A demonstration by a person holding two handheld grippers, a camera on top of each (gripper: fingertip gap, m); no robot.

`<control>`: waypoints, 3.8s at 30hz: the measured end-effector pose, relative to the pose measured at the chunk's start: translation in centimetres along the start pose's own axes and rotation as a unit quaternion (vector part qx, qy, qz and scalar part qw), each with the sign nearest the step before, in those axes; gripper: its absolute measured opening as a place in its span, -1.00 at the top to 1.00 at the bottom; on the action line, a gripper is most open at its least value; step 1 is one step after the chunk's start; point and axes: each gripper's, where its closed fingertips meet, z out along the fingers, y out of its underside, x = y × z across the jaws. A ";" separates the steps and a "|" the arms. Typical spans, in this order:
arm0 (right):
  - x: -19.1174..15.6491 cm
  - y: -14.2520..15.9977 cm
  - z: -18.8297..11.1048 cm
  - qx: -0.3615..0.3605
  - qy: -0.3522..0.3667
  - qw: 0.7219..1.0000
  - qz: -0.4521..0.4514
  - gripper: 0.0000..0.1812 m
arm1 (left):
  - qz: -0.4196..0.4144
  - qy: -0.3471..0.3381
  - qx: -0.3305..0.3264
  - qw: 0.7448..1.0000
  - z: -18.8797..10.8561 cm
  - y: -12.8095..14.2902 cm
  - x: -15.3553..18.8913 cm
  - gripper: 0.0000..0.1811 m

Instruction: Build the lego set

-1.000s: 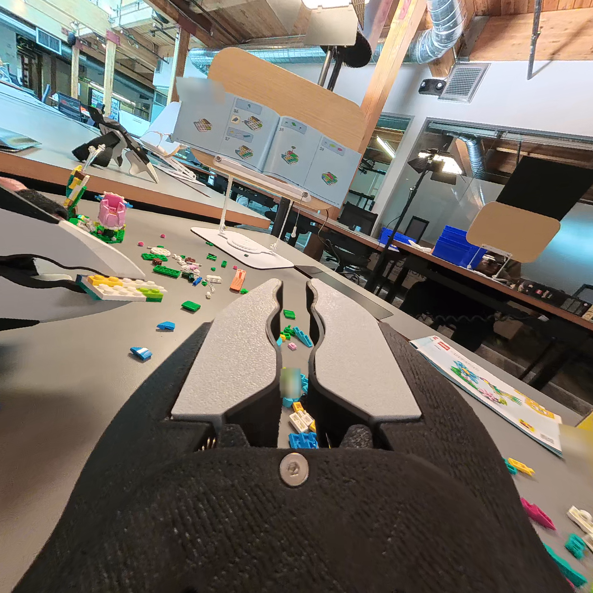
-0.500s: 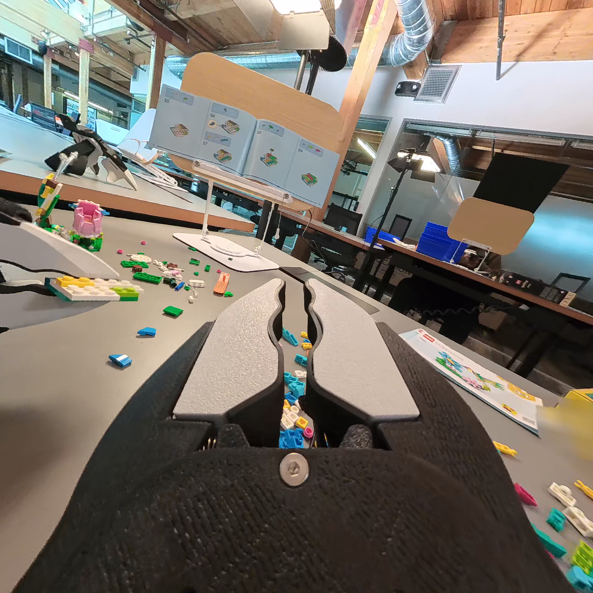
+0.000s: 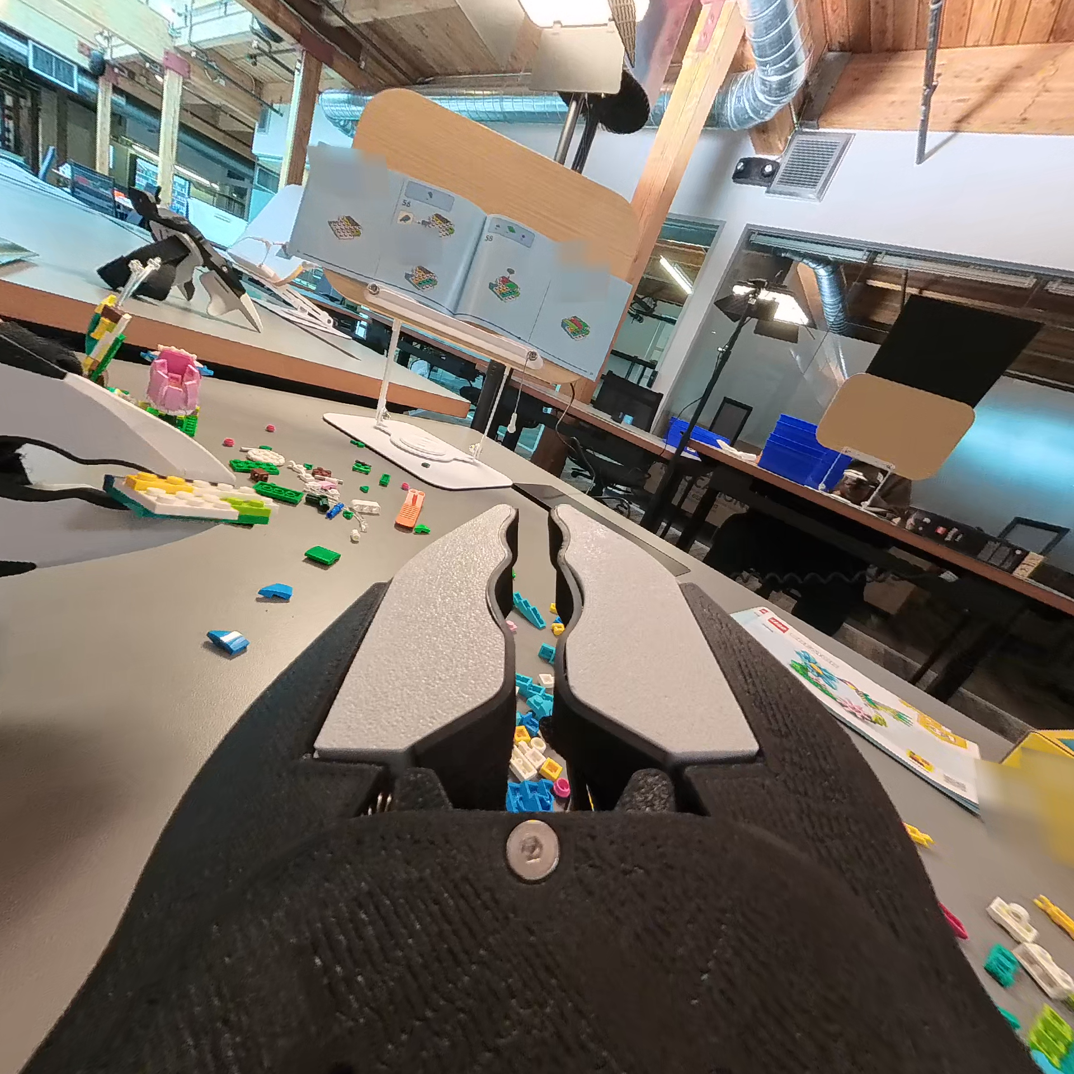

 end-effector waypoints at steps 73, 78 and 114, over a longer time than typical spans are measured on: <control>19.0 3.5 -10.0 -0.037 0.348 0.934 0.064 0.96 | 0.035 0.011 0.005 0.999 0.1 -0.4 0.8 0.91; 21.3 3.8 -12.5 -0.045 0.393 0.917 0.055 0.97 | 0.034 0.011 0.005 0.999 0.1 -0.3 0.8 0.91; 21.1 5.5 -12.2 -0.098 0.364 0.926 -0.014 0.99 | 0.040 0.010 0.004 0.999 0.1 -0.3 0.8 0.91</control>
